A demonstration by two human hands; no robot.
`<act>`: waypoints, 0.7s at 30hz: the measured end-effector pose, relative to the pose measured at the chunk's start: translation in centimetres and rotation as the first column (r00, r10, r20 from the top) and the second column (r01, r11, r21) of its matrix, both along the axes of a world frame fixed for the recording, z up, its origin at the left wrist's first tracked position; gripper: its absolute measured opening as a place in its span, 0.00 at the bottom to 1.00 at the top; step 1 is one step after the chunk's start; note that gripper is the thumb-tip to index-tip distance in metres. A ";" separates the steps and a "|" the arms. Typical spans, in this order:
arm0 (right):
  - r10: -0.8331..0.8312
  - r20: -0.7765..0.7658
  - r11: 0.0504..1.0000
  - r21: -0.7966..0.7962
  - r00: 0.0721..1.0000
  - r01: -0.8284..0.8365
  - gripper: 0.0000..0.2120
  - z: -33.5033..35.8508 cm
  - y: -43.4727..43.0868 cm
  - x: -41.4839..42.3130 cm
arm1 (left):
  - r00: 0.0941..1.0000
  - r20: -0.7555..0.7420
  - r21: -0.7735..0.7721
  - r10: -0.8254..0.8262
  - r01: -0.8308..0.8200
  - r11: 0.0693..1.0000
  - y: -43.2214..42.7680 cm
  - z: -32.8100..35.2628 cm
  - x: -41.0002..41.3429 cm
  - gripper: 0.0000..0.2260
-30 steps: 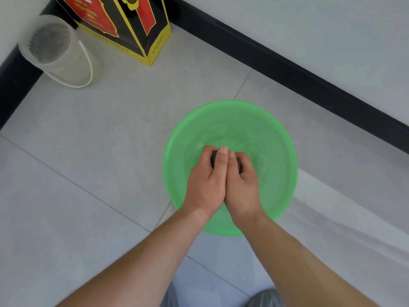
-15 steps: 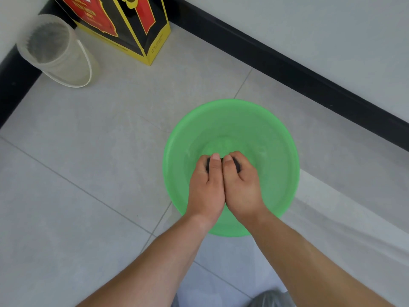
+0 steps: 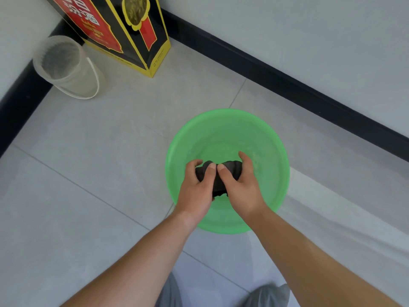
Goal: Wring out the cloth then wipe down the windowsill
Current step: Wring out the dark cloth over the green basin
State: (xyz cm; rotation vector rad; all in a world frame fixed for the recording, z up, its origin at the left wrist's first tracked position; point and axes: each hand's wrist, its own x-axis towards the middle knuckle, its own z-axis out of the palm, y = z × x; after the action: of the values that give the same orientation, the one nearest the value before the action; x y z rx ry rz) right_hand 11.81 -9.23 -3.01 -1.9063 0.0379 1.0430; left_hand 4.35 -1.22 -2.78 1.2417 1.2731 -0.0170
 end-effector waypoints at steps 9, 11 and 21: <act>-0.169 -0.286 0.983 0.024 0.943 0.183 0.09 6.1 0.1 1.1 | 0.999 0.017 -0.169 0.033 -0.030 0.985 1.8 7.1 -0.5 0.18; -0.098 -0.205 0.992 0.060 0.974 0.113 0.09 8.4 0.1 1.2 | 0.996 0.017 -0.224 0.084 -0.078 0.972 2.0 9.5 -0.2 0.16; -0.153 -0.095 0.973 0.158 0.984 0.167 0.19 26.8 -1.4 2.6 | 0.993 0.093 -0.024 -0.067 0.070 0.997 1.7 28.0 1.9 0.17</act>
State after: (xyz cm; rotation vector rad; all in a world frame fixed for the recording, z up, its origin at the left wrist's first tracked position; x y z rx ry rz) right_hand 14.44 -10.67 23.83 -1.6810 0.1461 0.9837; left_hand 6.28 0.53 25.26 1.2489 1.1468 -0.0259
